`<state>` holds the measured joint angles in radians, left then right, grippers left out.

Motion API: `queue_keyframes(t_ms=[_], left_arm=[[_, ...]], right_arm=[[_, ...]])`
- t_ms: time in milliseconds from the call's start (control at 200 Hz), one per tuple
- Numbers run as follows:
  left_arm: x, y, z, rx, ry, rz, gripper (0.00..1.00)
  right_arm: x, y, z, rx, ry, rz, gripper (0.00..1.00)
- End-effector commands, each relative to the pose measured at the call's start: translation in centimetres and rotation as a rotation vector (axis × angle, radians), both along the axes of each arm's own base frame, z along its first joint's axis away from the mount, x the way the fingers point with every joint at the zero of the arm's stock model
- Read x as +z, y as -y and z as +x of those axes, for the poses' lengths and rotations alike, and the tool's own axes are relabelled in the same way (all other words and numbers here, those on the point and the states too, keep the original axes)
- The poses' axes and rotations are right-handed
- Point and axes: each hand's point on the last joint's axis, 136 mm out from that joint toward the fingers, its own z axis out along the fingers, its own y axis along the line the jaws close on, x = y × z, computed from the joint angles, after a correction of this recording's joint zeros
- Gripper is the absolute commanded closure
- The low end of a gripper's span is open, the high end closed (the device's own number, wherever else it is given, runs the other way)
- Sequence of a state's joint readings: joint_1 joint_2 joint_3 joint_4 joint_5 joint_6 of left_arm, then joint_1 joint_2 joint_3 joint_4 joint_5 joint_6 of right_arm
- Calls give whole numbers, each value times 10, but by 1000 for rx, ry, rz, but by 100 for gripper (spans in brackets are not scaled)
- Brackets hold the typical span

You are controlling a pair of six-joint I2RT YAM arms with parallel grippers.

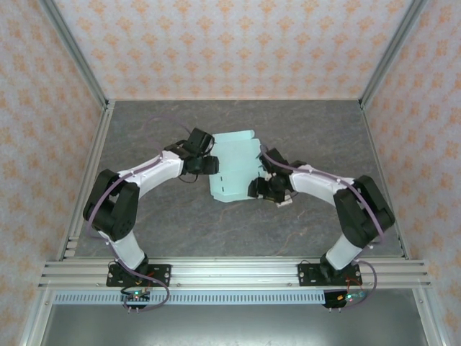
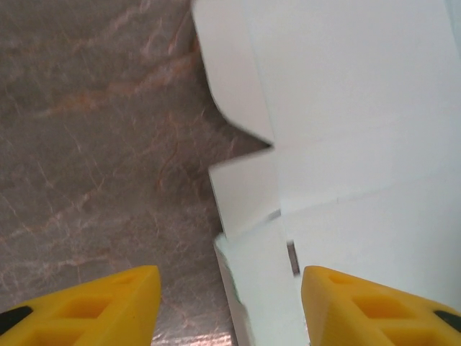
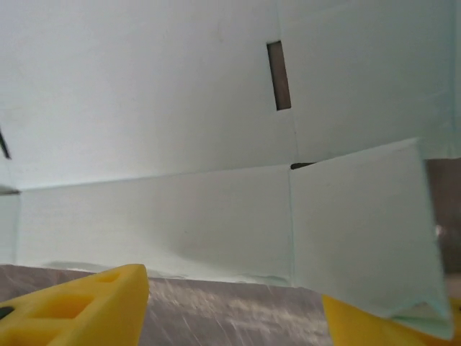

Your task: Fold the paper box

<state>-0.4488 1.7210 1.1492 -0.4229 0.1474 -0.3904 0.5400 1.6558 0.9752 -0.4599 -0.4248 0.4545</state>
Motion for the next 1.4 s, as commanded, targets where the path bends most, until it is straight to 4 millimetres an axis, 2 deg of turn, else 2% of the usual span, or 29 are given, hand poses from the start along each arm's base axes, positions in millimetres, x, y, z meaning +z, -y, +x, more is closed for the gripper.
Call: queue_keyframes(t_ms=[0, 140, 255, 360, 475, 540, 616, 736, 1066, 1396], left_arm=[[-11, -3, -27, -24, -63, -31, 49], [-17, 19, -39, -52, -98, -159, 50], [-16, 50, -45, -95, -109, -233, 50], [-9, 72, -50, -128, -100, -275, 48], [0, 85, -53, -154, -92, -324, 44], [6, 84, -55, -156, -77, -325, 42], [13, 76, -57, -159, -55, -298, 38], [22, 64, -59, -160, -23, -247, 35], [44, 27, -61, -100, 66, -126, 34], [59, -7, -63, -17, 111, -114, 34]], right_arm=[[17, -8, 59, -38, 114, 48, 37], [18, -14, 124, -89, 156, 65, 41], [19, -16, 163, -97, 176, 44, 43], [19, 1, 180, -107, 188, -39, 40], [26, 14, 178, -134, 195, -44, 35], [27, 11, 165, -150, 187, 10, 35], [28, -4, 149, -165, 169, 117, 34], [24, -16, 134, -156, 168, 134, 34], [11, -30, 165, -108, 188, 129, 43], [-9, -50, 188, -65, 190, 218, 62]])
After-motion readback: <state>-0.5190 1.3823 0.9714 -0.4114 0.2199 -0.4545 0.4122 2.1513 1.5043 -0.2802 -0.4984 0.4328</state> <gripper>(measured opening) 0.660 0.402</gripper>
